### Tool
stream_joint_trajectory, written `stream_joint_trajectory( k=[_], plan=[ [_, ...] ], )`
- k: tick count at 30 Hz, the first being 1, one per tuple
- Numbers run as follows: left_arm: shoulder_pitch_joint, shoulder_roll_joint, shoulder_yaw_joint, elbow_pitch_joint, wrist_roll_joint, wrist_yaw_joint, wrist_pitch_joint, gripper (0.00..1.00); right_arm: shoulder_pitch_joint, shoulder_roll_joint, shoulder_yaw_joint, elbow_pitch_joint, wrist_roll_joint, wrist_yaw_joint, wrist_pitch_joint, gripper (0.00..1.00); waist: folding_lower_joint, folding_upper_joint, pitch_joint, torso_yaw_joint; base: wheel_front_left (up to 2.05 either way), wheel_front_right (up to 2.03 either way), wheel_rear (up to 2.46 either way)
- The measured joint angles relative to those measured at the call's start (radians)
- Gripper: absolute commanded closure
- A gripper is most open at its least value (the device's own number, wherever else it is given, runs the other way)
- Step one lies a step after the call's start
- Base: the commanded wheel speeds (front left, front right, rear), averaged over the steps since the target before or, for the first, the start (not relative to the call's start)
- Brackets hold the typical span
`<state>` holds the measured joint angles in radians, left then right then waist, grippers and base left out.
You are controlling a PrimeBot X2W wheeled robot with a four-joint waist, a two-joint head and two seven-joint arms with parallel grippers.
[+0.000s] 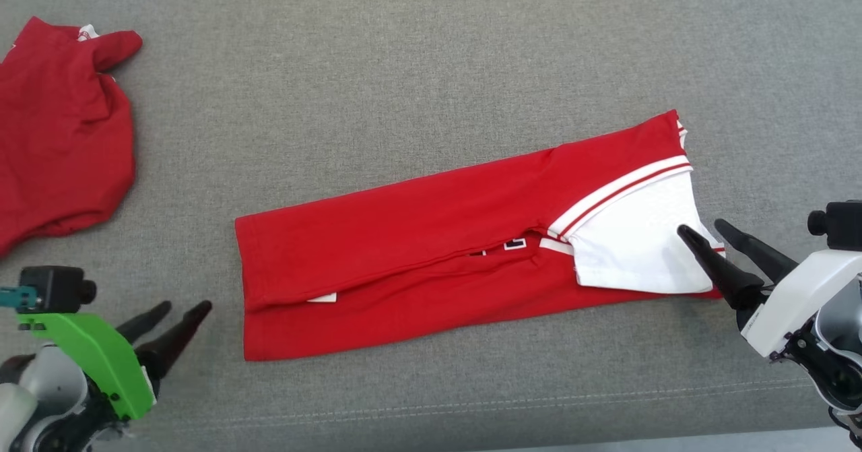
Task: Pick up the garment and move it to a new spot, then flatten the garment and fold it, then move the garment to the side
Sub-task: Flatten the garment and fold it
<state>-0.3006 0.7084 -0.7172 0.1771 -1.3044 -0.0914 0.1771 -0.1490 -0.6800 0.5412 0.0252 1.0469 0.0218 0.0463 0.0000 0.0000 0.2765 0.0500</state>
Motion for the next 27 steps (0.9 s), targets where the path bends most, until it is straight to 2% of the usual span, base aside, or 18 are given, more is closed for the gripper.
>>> stream_joint_trajectory(
  k=[4, 10, 17, 23, 27],
  plan=[
    [-0.001, 0.039, 0.041, -0.008, 0.047, 0.035, -0.064, 0.0, -0.003, -0.019, -0.021, 0.008, 0.01, -0.034, 0.035, 0.0, 0.0, 0.0, -0.01, -0.009, 0.0, 0.0, 0.0],
    [-0.019, 0.029, 0.047, -0.07, 0.193, 0.093, -0.175, 0.0, -0.045, -0.077, -0.05, 0.072, 0.025, -0.084, 0.112, 0.0, 0.0, 0.0, -0.003, 0.008, 0.0, 0.0, 0.0],
    [-0.028, -0.031, 0.055, -0.124, 0.29, 0.173, -0.314, 0.0, -0.097, -0.06, -0.055, 0.133, 0.075, -0.095, 0.189, 0.0, 0.0, 0.0001, 0.004, 0.063, 0.0, 0.0, 0.0],
    [-0.02, -0.089, 0.053, -0.152, 0.318, 0.18, -0.383, 0.0, -0.102, -0.058, -0.046, 0.197, 0.083, -0.111, 0.236, 0.0, 0.0, 0.0, 0.008, 0.125, 0.0, 0.0, 0.0],
    [0.01, -0.095, 0.058, -0.153, 0.327, 0.188, -0.399, 0.0, -0.108, -0.045, -0.037, 0.229, 0.092, -0.113, 0.262, 0.0, 0.0, 0.0, 0.008, 0.166, 0.0, 0.0, 0.0]
  ],
)
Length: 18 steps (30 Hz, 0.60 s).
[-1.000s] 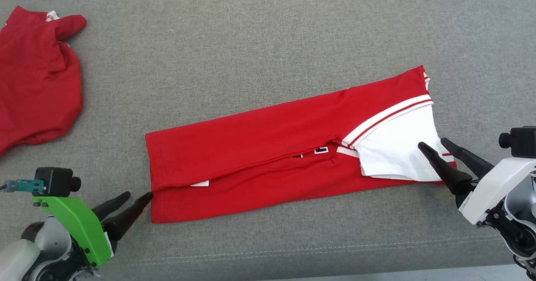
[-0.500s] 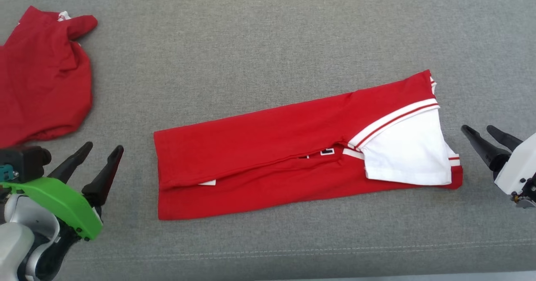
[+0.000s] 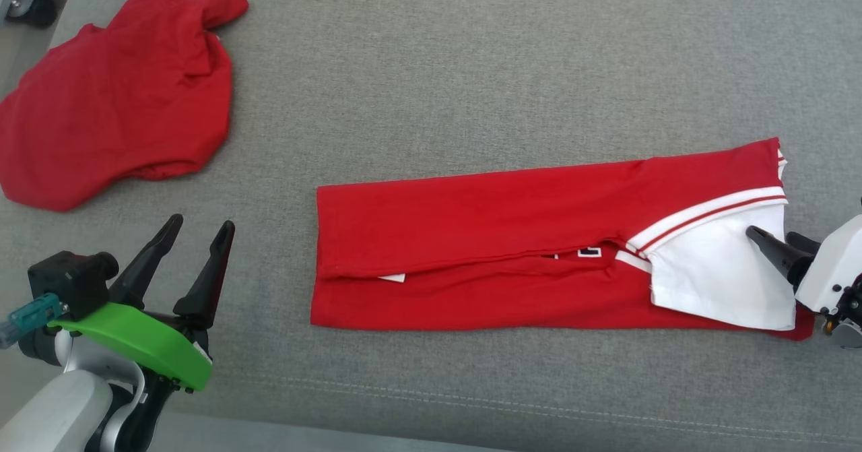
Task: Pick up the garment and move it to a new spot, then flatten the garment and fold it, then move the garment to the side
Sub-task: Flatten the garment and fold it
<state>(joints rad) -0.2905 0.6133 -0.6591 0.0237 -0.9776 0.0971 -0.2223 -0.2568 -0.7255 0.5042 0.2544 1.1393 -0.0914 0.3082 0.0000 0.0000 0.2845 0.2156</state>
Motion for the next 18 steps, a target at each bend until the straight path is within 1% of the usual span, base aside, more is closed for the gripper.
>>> stream_joint_trajectory(
  k=[4, 5, 6, 7, 8, 9, 11, 13, 18],
  plan=[
    [0.011, -0.004, 0.013, -0.012, 0.013, 0.008, -0.009, 0.0, -0.016, 0.022, 0.004, 0.023, 0.022, 0.0, 0.02, 0.0, 0.0, 0.0, -0.004, 0.032, 0.0, 0.0, 0.0],
    [0.012, -0.008, 0.013, -0.016, 0.015, 0.009, -0.009, 0.0, -0.017, 0.023, 0.004, 0.031, 0.027, 0.0, 0.024, 0.06, 0.0, 0.0, -0.006, 0.04, 0.0, 0.0, 0.0],
    [0.014, -0.013, 0.014, -0.021, 0.015, 0.009, -0.011, 0.0, -0.019, 0.023, 0.003, 0.038, 0.034, 0.0, 0.029, 0.56, 0.0, 0.0, -0.008, 0.046, 0.0, 0.0, 0.0],
    [0.018, -0.019, 0.015, -0.024, 0.016, 0.009, -0.015, 0.0, -0.019, 0.024, 0.002, 0.044, 0.038, 0.001, 0.03, 0.9, 0.0, 0.0, -0.011, 0.052, 0.0, 0.0, 0.0],
    [0.024, -0.022, 0.016, -0.026, 0.016, 0.009, -0.017, 0.0, -0.021, 0.028, -0.001, 0.051, 0.044, 0.002, 0.033, 0.9, 0.0, 0.0, -0.014, 0.058, 0.0, 0.0, 0.0],
    [0.031, -0.025, 0.016, -0.026, 0.017, 0.009, -0.017, 0.0, -0.022, 0.034, -0.004, 0.056, 0.052, 0.003, 0.036, 1.0, 0.0, 0.0, -0.017, 0.063, 0.0, 0.0, 0.0],
    [0.051, -0.025, 0.025, -0.026, 0.019, 0.01, -0.017, 0.0, -0.023, 0.048, -0.004, 0.062, 0.064, 0.012, 0.036, 1.0, 0.0, 0.0, -0.026, 0.071, 0.0, 0.0, 0.0],
    [0.073, -0.025, 0.038, -0.028, 0.019, 0.01, -0.018, 0.0, -0.027, 0.064, -0.006, 0.066, 0.072, 0.013, 0.036, 1.0, 0.0, 0.0, -0.033, 0.076, 0.0, 0.0, 0.0],
    [0.11, -0.028, 0.062, -0.029, 0.019, 0.018, -0.021, 0.0, -0.044, 0.071, -0.021, 0.087, 0.085, 0.029, 0.036, 1.0, 0.0, 0.0, -0.043, 0.064, 0.0, 0.0, 0.0]
  ],
)
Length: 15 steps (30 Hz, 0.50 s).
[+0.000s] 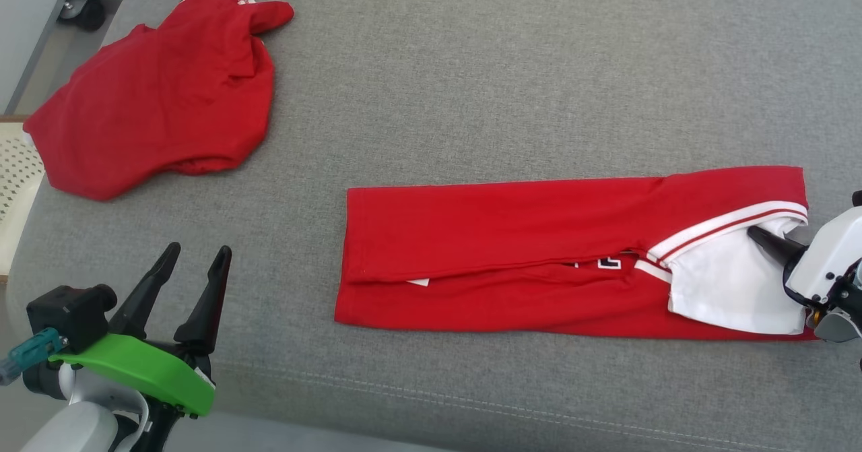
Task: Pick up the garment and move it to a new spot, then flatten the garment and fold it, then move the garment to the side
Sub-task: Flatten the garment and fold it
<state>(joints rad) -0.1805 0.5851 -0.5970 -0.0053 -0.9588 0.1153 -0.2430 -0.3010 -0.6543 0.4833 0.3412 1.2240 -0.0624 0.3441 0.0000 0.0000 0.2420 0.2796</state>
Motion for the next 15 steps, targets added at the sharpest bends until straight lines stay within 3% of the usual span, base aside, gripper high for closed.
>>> stream_joint_trajectory(
  k=[8, 15],
  plan=[
    [0.037, -0.006, 0.038, -0.02, 0.0, 0.001, -0.005, 0.0, 0.003, -0.028, -0.052, 0.04, 0.032, 0.0, -0.001, 1.0, 0.0, 0.0, -0.01, -0.045, 0.0, 0.0, 0.0],
    [0.046, -0.01, 0.059, -0.038, 0.001, 0.001, -0.006, 0.0, 0.036, -0.119, -0.139, 0.092, 0.078, -0.011, -0.014, 1.0, 0.0, 0.0, -0.009, -0.087, 0.0, 0.0, 0.0]
  ],
)
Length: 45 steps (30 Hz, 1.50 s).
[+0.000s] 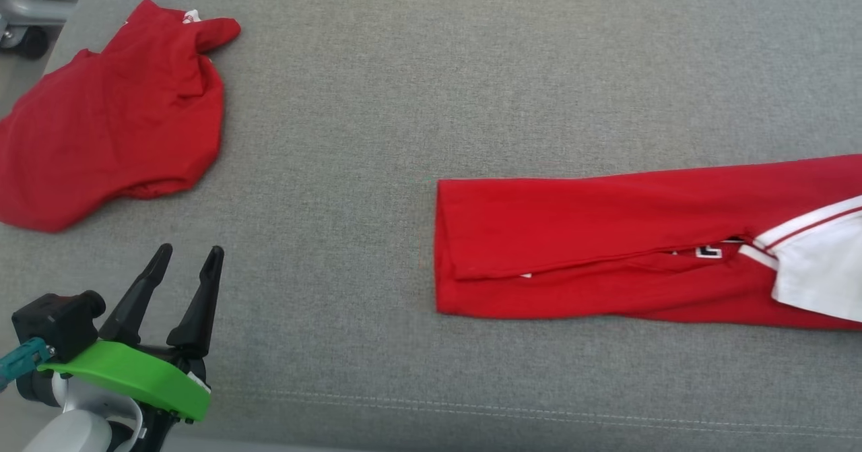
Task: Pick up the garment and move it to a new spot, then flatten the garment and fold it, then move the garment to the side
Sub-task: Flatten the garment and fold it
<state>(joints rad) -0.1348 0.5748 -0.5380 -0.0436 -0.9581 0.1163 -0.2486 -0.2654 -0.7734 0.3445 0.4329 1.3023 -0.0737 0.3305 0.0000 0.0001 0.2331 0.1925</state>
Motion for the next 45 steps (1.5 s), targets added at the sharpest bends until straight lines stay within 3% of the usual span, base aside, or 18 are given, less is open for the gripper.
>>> stream_joint_trajectory(
  k=[8, 15, 18, 21, 27, 33, 45],
  plan=[
    [0.012, -0.015, 0.004, -0.009, 0.023, 0.0, 0.0, 0.0, 0.049, -0.107, -0.067, 0.012, 0.038, -0.007, -0.002, 1.0, 0.0, 0.0, 0.006, -0.031, 0.0, 0.0, 0.0],
    [0.012, -0.023, -0.012, -0.014, 0.042, 0.0, 0.0, 0.0, 0.045, -0.093, 0.002, -0.242, 0.039, 0.074, 0.061, 1.0, 0.0, 0.0, 0.009, -0.04, 0.0, 0.0, 0.0],
    [0.011, -0.025, -0.025, -0.008, 0.048, 0.0, 0.0, 0.0, 0.026, -0.11, 0.041, -0.354, 0.003, 0.099, 0.088, 1.0, 0.0, 0.0, 0.005, -0.037, 0.0, 0.0, 0.0],
    [0.008, -0.03, -0.043, -0.005, 0.052, -0.002, 0.002, 0.0, -0.005, -0.109, 0.069, -0.457, -0.027, 0.1, 0.108, 1.0, 0.0, 0.0, -0.001, -0.031, 0.0, 0.0, 0.0],
    [-0.037, -0.054, -0.081, -0.002, 0.067, -0.012, 0.023, 0.0, -0.056, -0.02, 0.165, -0.588, -0.078, 0.055, 0.156, 1.0, 0.0, 0.0, 0.0, -0.003, 0.0, 0.0, 0.0],
    [-0.088, -0.078, -0.111, 0.007, 0.087, -0.037, 0.042, 0.0, -0.092, 0.082, 0.217, -0.568, -0.137, -0.021, 0.159, 1.0, 0.0, 0.0, 0.012, 0.031, 0.0, 0.0, 0.0],
    [-0.108, -0.089, -0.094, 0.049, 0.091, -0.046, 0.045, 0.0, -0.13, 0.191, 0.311, -0.478, -0.21, -0.035, 0.165, 1.0, 0.0, 0.0, 0.039, 0.079, 0.0, 0.0, 0.0]
  ],
)
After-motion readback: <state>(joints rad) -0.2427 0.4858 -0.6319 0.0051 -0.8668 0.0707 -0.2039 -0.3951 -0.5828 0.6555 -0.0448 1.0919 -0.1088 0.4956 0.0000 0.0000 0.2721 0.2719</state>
